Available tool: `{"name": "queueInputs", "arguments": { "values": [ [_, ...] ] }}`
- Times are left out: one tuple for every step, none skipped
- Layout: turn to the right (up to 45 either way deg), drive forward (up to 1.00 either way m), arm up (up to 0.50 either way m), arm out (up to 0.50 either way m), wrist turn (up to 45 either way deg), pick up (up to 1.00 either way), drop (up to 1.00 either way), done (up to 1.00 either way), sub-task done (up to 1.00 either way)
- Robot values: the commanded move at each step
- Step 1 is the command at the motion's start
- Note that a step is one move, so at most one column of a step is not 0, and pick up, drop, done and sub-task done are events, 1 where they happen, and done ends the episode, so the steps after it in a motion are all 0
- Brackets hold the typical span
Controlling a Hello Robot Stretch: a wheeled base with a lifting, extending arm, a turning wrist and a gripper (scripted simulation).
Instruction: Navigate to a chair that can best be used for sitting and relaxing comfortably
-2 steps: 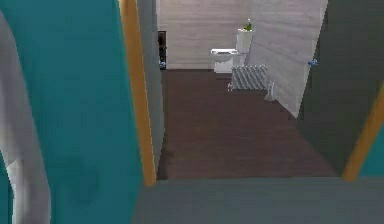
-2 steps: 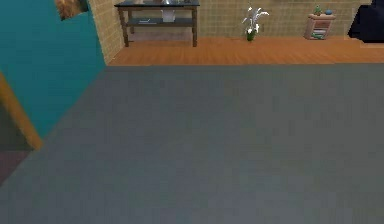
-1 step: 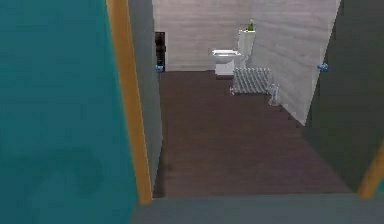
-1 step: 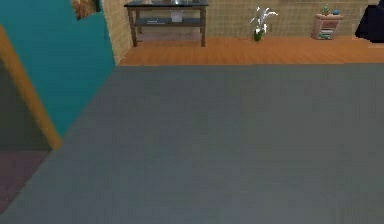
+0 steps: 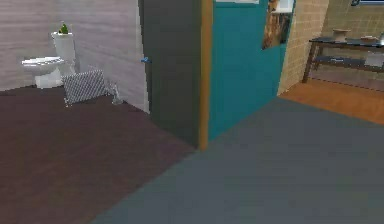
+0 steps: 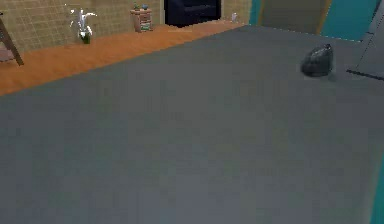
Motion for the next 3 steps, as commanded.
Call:
{"name": "queueInputs", "arguments": {
  "values": [
    [45.0, 0.0, 0.0, 0.0, 0.0, 0.0, 0.0, 0.0, 0.0],
    [0.0, 0.2, 0.0, 0.0, 0.0, 0.0, 0.0, 0.0, 0.0],
    [-45.0, 0.0, 0.0, 0.0, 0.0, 0.0, 0.0, 0.0, 0.0]
  ]
}}
